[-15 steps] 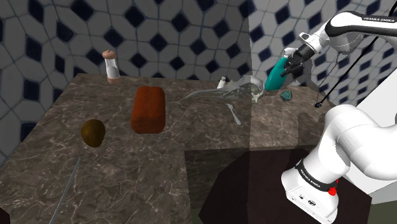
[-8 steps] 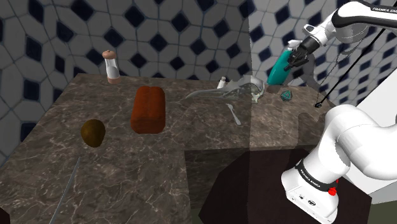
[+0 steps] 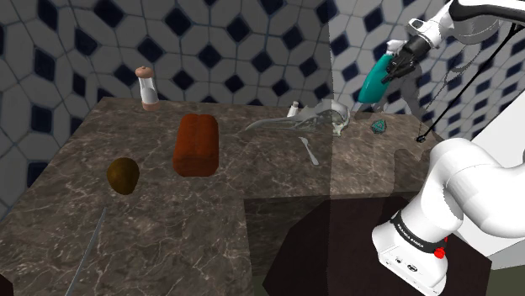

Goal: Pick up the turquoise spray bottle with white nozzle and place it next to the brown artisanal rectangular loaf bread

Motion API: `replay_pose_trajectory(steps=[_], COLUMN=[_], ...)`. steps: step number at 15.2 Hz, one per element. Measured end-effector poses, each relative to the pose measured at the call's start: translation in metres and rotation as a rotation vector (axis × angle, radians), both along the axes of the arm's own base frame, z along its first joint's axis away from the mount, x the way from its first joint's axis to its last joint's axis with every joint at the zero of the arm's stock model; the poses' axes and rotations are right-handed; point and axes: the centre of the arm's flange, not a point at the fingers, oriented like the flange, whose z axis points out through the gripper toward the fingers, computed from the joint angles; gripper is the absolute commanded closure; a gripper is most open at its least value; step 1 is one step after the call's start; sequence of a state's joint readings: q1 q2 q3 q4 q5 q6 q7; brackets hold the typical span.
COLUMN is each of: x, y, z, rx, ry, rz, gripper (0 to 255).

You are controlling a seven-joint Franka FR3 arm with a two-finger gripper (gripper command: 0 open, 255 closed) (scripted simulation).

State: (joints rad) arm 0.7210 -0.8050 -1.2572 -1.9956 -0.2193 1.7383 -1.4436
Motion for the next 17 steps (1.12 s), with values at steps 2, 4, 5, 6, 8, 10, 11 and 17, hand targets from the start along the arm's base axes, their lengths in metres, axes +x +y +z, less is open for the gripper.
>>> replay_pose_trajectory(steps=[2, 4, 5, 6, 8, 10, 11, 17], x=[0.000, -0.001, 0.001, 0.000, 0.000, -0.001, 0.000, 0.000], y=[0.001, 0.002, 0.001, 0.001, 0.000, 0.001, 0.001, 0.002], z=[0.010, 0.022, 0.027, 0.032, 0.044, 0.053, 0.058, 0.089], rx=[0.000, 0.000, 0.000, 0.000, 0.000, 0.000, 0.000, 0.000], ry=[0.000, 0.000, 0.000, 0.000, 0.000, 0.000, 0.000, 0.000], rz=[0.000, 0.000, 0.000, 0.000, 0.000, 0.000, 0.000, 0.000], gripper=[255, 255, 255, 255, 255, 255, 255, 255])
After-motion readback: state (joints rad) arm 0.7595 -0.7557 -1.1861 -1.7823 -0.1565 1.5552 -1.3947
